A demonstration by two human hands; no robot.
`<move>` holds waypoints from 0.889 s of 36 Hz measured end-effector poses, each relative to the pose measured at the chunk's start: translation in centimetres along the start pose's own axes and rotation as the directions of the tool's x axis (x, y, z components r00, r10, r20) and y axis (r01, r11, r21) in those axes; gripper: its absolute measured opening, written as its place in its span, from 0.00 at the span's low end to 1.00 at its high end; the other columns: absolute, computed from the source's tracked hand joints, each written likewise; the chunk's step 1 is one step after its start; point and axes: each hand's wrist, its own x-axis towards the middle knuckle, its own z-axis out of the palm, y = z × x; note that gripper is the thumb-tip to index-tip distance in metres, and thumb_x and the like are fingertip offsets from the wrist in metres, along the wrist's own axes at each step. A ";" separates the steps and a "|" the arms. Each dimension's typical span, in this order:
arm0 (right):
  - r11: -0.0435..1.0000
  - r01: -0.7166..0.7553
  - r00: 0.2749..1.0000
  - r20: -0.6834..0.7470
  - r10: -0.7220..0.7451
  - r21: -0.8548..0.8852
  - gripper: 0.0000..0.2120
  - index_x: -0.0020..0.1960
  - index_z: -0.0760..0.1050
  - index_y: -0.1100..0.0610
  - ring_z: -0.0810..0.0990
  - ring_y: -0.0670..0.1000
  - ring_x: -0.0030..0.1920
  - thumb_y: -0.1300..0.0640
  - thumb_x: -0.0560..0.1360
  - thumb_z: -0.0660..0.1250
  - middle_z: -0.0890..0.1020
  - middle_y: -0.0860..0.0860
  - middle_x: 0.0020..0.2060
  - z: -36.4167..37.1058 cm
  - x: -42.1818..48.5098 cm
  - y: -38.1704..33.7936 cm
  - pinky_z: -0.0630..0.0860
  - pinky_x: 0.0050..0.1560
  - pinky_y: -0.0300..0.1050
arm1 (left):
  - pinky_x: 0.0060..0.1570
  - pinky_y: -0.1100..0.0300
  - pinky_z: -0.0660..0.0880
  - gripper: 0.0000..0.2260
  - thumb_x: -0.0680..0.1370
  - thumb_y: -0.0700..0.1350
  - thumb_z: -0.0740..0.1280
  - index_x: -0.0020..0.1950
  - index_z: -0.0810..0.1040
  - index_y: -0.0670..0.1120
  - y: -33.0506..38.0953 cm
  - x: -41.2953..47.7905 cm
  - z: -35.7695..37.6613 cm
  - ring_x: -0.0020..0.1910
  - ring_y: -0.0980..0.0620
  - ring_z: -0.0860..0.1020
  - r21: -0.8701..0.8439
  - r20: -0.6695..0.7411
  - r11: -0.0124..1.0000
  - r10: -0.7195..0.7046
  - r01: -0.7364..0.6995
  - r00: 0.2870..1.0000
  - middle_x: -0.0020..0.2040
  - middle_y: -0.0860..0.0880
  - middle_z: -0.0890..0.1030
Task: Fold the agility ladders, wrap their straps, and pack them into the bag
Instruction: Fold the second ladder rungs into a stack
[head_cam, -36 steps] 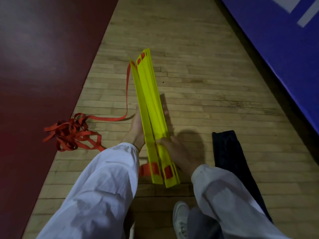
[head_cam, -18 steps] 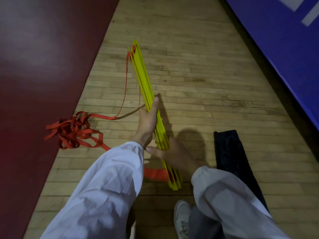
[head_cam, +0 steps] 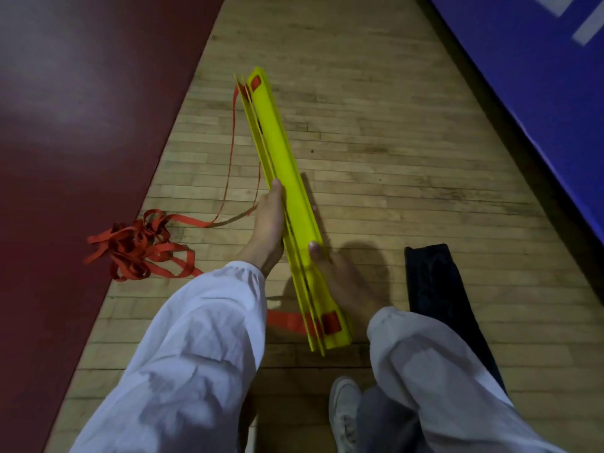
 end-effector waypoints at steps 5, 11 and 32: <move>1.000 -0.011 0.997 -0.082 0.010 -0.007 0.27 0.46 0.79 0.61 0.82 0.59 0.41 0.37 0.77 0.60 0.83 0.56 0.36 -0.6 0.4 0.2 0.77 0.47 0.55 | 0.53 0.49 0.78 0.24 0.79 0.60 0.61 0.60 0.77 0.41 0.4 0.3 -0.6 0.46 0.46 0.81 0.045 -0.023 0.999 -0.009 0.010 1.000 0.51 0.42 0.81; 0.993 0.013 0.992 -0.119 -0.027 -0.115 0.17 0.50 0.77 0.59 0.78 0.55 0.44 0.46 0.81 0.60 0.79 0.52 0.39 -1.0 0.5 0.5 0.70 0.43 0.46 | 0.36 0.59 0.76 0.09 0.78 0.43 0.68 0.54 0.75 0.38 0.7 0.9 -1.3 0.35 0.50 0.78 0.045 -0.095 0.999 0.016 -0.012 0.995 0.39 0.45 0.79; 0.961 0.051 0.999 -0.031 -0.044 0.271 0.06 0.47 0.80 0.53 0.83 0.45 0.41 0.52 0.75 0.69 0.85 0.46 0.38 -0.1 -0.1 -0.2 0.79 0.44 0.42 | 0.51 0.55 0.78 0.18 0.84 0.54 0.52 0.50 0.79 0.48 0.3 -0.4 0.3 0.48 0.50 0.81 0.141 -0.017 0.976 0.171 -0.167 0.985 0.47 0.48 0.83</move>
